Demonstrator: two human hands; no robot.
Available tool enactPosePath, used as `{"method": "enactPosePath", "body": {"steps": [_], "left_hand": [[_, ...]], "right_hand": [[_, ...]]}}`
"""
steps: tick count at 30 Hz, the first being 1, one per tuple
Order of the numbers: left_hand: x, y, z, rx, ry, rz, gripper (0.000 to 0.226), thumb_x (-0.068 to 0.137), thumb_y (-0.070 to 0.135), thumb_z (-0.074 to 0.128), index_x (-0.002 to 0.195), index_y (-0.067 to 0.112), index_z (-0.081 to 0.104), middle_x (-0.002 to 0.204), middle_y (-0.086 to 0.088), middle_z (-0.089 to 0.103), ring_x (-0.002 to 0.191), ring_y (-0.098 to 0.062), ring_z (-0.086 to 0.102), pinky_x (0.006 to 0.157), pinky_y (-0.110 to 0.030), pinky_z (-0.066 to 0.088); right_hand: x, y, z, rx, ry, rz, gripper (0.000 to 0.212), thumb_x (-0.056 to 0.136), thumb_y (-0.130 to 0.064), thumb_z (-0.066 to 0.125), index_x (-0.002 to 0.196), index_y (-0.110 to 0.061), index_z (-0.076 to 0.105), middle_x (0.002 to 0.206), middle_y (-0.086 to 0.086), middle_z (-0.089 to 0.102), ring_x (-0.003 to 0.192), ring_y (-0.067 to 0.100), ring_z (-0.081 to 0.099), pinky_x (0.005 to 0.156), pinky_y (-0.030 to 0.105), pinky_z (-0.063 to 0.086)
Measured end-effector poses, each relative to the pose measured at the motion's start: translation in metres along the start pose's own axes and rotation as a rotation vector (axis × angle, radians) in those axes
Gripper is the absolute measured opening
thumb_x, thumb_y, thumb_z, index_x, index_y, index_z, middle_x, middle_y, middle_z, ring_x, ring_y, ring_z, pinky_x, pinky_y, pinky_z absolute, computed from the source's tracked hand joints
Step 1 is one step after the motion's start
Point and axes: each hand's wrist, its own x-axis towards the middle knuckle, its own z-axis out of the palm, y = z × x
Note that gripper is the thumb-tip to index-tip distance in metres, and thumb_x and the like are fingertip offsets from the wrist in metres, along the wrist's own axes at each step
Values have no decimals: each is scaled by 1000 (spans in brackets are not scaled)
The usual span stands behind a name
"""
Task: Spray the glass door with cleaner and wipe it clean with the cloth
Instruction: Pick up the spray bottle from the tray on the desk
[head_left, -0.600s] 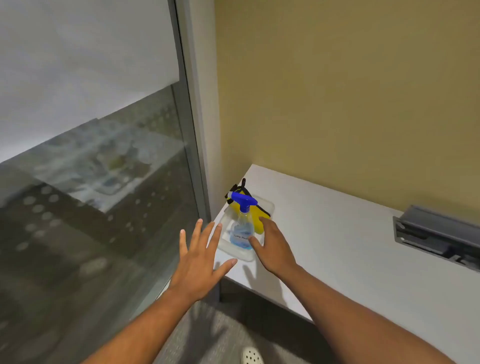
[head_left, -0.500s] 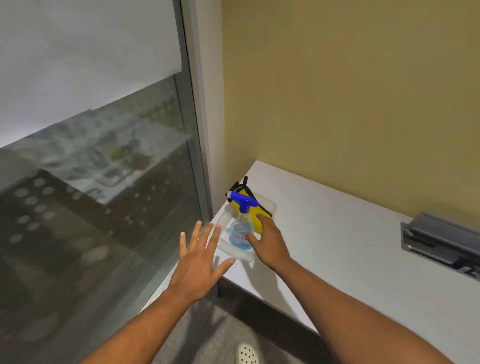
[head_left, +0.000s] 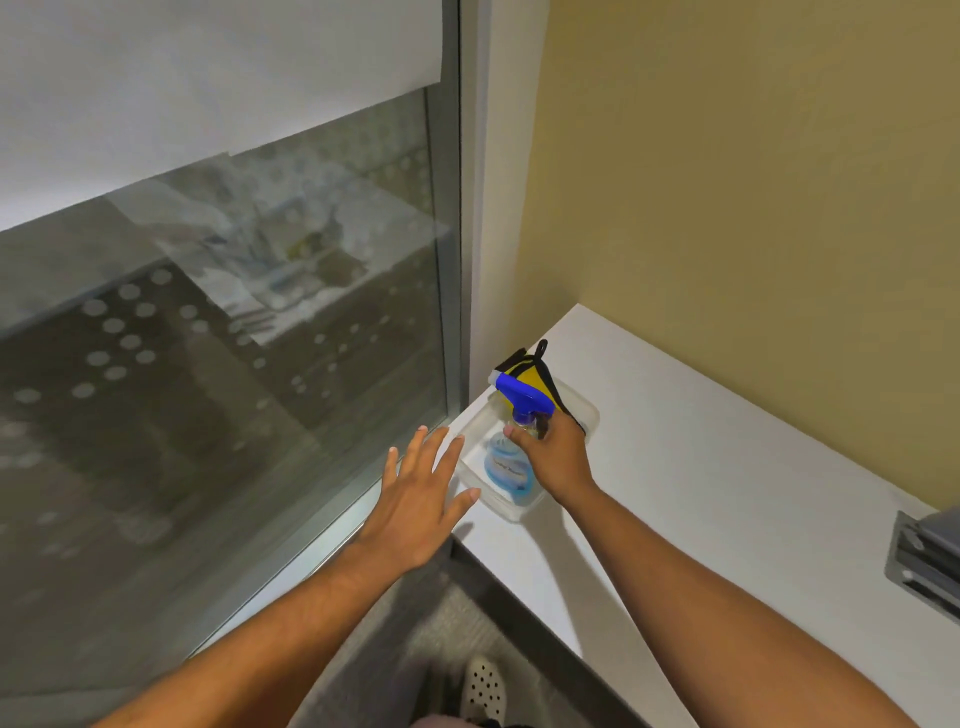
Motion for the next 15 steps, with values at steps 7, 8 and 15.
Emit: {"method": "enactPosePath", "body": {"steps": [7, 8, 15], "left_hand": [[10, 16, -24, -188, 37, 15, 93, 96, 78, 40, 170, 33, 10, 182, 4, 4, 169, -22, -7, 136, -56, 3], [12, 18, -27, -219, 49, 24, 93, 96, 72, 52, 170, 34, 10, 182, 5, 6, 169, -21, -7, 136, -57, 6], [4, 18, -56, -582, 137, 38, 110, 63, 77, 86, 157, 43, 40, 162, 10, 50, 155, -15, 41, 125, -48, 41]], "right_hand": [[-13, -40, -31, 74, -6, -116, 45, 89, -31, 82, 129, -18, 65, 111, 0, 71, 104, 21, 69, 101, 42, 56], [-17, -48, -37, 90, -20, -146, 43, 89, -32, 81, 127, -19, 65, 110, -1, 72, 103, 20, 70, 98, 39, 57], [-44, -98, -49, 322, -223, -289, 18, 91, -18, 79, 109, -19, 77, 104, 0, 82, 102, 19, 77, 94, 34, 61]]}}
